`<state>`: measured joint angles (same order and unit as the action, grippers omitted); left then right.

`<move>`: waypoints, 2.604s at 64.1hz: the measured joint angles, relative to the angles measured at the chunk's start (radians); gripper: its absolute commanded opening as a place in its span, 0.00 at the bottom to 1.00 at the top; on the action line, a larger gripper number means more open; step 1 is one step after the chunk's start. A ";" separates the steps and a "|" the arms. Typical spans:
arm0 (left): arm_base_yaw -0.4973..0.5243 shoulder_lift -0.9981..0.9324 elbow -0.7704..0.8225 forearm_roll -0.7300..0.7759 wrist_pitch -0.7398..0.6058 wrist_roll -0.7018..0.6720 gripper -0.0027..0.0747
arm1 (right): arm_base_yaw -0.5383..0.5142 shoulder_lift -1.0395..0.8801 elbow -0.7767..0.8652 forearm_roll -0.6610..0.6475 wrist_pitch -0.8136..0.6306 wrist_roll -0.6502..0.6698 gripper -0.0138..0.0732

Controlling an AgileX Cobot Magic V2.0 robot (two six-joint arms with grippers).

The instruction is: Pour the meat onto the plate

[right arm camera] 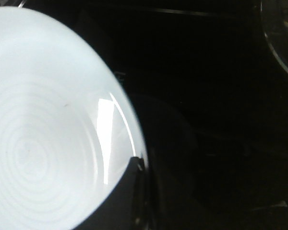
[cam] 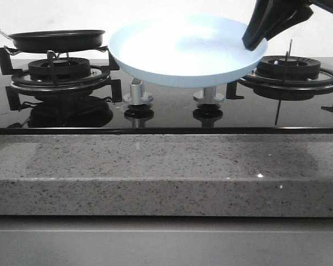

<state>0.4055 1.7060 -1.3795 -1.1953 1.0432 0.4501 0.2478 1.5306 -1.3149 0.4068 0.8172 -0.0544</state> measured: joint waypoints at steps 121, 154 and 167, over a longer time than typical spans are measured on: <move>-0.014 0.151 -0.092 -0.166 0.018 -0.012 0.01 | 0.000 0.000 0.000 0.000 0.002 0.000 0.10; 0.059 0.155 -0.092 -0.290 0.131 0.010 0.01 | 0.000 0.000 0.000 0.000 0.002 0.000 0.10; 0.052 0.126 -0.092 -0.317 0.132 0.043 0.01 | 0.000 0.000 0.000 0.000 0.003 0.000 0.10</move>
<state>0.4576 1.8317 -1.4711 -1.5121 1.1754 0.4928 0.2478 1.5306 -1.3149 0.4068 0.8198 -0.0544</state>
